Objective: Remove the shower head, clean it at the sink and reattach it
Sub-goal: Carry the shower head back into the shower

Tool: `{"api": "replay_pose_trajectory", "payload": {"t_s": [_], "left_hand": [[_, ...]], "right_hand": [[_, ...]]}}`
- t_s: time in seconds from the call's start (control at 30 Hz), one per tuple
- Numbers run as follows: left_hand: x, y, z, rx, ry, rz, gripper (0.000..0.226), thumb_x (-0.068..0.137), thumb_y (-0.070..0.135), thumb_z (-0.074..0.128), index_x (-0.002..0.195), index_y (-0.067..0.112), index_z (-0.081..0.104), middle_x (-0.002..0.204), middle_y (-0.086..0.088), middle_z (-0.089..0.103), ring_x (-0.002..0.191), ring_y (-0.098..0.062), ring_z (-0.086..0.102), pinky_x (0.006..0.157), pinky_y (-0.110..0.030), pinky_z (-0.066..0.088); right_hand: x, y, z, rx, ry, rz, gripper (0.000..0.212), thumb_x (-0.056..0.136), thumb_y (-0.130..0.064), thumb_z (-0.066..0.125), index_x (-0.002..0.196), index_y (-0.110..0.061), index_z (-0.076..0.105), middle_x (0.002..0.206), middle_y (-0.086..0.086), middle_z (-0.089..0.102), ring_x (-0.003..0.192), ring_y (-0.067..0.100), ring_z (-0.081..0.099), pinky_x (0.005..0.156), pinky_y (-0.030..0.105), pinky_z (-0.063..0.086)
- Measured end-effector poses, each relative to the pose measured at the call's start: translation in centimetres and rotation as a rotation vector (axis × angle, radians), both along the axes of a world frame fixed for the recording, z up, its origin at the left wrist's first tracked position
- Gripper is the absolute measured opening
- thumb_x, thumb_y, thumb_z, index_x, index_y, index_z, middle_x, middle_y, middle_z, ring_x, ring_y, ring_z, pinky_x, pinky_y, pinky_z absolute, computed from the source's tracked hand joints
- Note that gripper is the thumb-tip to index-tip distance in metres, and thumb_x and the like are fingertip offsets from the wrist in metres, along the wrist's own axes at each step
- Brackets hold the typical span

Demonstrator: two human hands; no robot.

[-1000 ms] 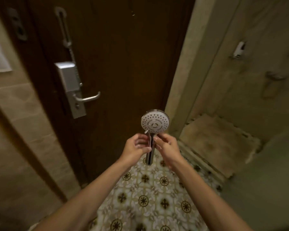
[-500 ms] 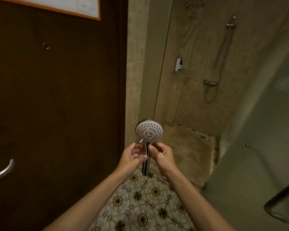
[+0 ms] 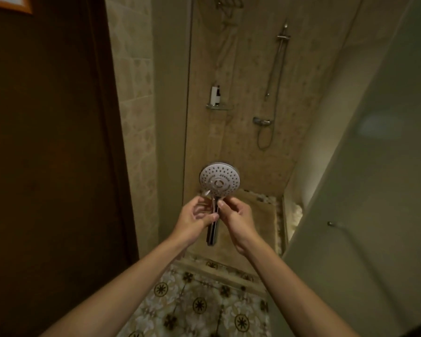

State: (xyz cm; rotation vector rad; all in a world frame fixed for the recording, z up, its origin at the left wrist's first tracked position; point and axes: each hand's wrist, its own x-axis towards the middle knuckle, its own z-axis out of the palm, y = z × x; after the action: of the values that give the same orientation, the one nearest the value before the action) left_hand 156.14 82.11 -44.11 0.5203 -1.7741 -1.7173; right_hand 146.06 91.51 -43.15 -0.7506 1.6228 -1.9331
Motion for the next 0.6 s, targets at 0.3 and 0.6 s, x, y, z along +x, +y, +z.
{"api": "replay_pose_trajectory", "payload": {"t_s": [0.3, 0.6], "left_hand": [[-17.3, -8.0, 3.4, -0.078, 0.022, -0.056, 0.031, 0.084, 0.000, 0.076, 0.105, 0.018, 0.063, 0.108, -0.009, 0.072, 0.099, -0.019, 0.070, 0.080, -0.024, 0.059], [-32.8, -14.5, 5.2, -0.050, 0.077, -0.027, 0.034, 0.081, -0.009, 0.075, 0.106, 0.009, 0.062, 0.105, -0.015, 0.070, 0.094, -0.021, 0.068, 0.077, -0.023, 0.059]], "right_hand": [[-17.4, -6.9, 3.4, -0.039, 0.114, 0.007, 0.017, 0.102, -0.009, 0.062, 0.111, -0.011, 0.076, 0.106, 0.010, 0.080, 0.098, 0.020, 0.076, 0.086, 0.034, 0.062], [-31.5, -12.3, 5.5, 0.068, 0.153, -0.052, 0.022, 0.099, -0.014, 0.068, 0.119, -0.008, 0.074, 0.107, 0.012, 0.078, 0.091, 0.015, 0.070, 0.078, 0.032, 0.059]]}}
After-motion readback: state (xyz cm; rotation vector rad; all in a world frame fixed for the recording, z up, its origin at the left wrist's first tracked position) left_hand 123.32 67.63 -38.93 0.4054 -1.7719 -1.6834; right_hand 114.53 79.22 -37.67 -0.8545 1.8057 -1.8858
